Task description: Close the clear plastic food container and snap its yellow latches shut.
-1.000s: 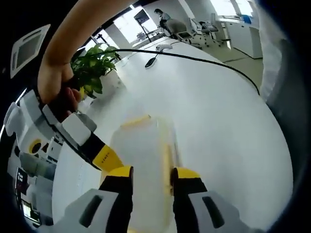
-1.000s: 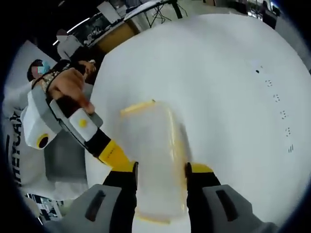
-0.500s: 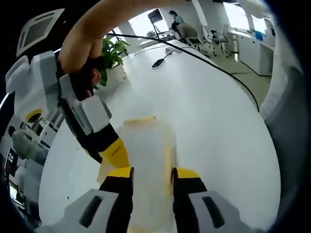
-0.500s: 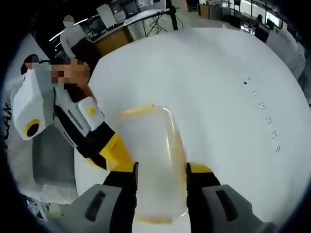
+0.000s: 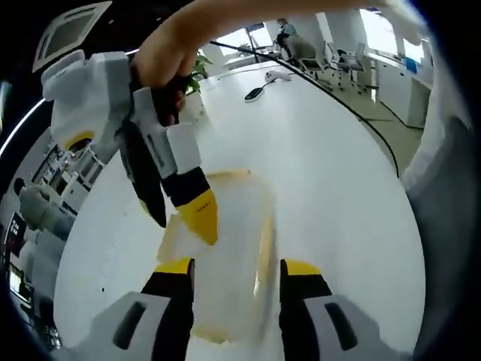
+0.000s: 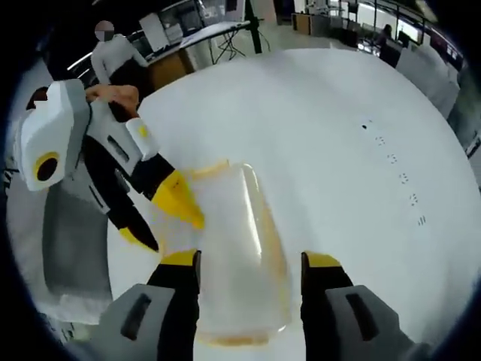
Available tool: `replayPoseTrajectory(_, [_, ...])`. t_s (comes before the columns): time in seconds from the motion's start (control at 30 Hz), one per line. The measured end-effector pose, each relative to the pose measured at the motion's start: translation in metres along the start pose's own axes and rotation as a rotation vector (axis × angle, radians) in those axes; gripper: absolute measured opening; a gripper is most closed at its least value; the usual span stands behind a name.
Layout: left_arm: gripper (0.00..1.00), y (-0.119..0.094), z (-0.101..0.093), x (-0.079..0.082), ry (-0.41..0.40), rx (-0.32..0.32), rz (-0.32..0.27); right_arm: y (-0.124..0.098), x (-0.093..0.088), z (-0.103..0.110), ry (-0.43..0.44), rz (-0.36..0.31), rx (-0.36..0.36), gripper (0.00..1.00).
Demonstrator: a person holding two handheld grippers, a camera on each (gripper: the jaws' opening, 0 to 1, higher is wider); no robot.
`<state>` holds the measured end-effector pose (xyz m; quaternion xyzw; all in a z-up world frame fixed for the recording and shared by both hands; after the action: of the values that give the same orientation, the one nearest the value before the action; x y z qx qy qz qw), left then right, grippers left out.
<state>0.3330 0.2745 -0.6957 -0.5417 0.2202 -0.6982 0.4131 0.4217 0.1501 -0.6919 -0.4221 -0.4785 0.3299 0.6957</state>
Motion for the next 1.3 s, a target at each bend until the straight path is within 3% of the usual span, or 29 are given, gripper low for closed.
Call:
replayPoseTrajectory(0.1, [0.47, -0.003, 0.004, -0.003, -0.020, 0.014, -0.005, -0.002, -0.002, 0.002, 0.010, -0.049, -0.003, 0.50])
replayPoseTrajectory(0.27, [0.59, -0.008, 0.010, -0.005, -0.041, 0.034, -0.015, -0.007, -0.007, 0.006, 0.000, -0.073, -0.010, 0.51])
replayPoseTrajectory(0.4, [0.69, -0.012, 0.018, -0.006, -0.040, 0.057, -0.030, -0.011, -0.012, 0.009, 0.010, -0.132, -0.003, 0.54])
replayPoseTrajectory(0.6, [0.79, -0.013, 0.029, -0.014, -0.052, 0.048, -0.009, -0.023, -0.024, 0.015, -0.008, -0.166, -0.027, 0.61])
replayPoseTrajectory(1.03, [0.85, -0.006, 0.042, -0.026, -0.037, -0.014, 0.068, -0.033, -0.049, 0.016, -0.032, -0.175, -0.082, 0.70])
replayPoseTrajectory(1.17, [0.87, 0.000, 0.044, -0.029, -0.070, -0.048, 0.079, -0.032, -0.057, 0.019, -0.044, -0.172, -0.087, 0.76])
replayPoseTrajectory(1.3, [0.88, 0.007, 0.045, -0.029, -0.050, -0.062, 0.095, -0.027, -0.064, 0.024, -0.059, -0.139, -0.083, 0.81])
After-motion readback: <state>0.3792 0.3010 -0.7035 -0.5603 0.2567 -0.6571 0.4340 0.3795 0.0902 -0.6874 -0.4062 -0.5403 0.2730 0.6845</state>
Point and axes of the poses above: the point that each gripper's makers call its tool centre point, and the gripper's own axes: y roughly forward along the fingers, z roughly to its left, x roughly out of its top, the point moved 10 cm from there along -y, roughly backward along the fingers, and after that the axes turned 5 degrees about z, right-handed, at the moved point
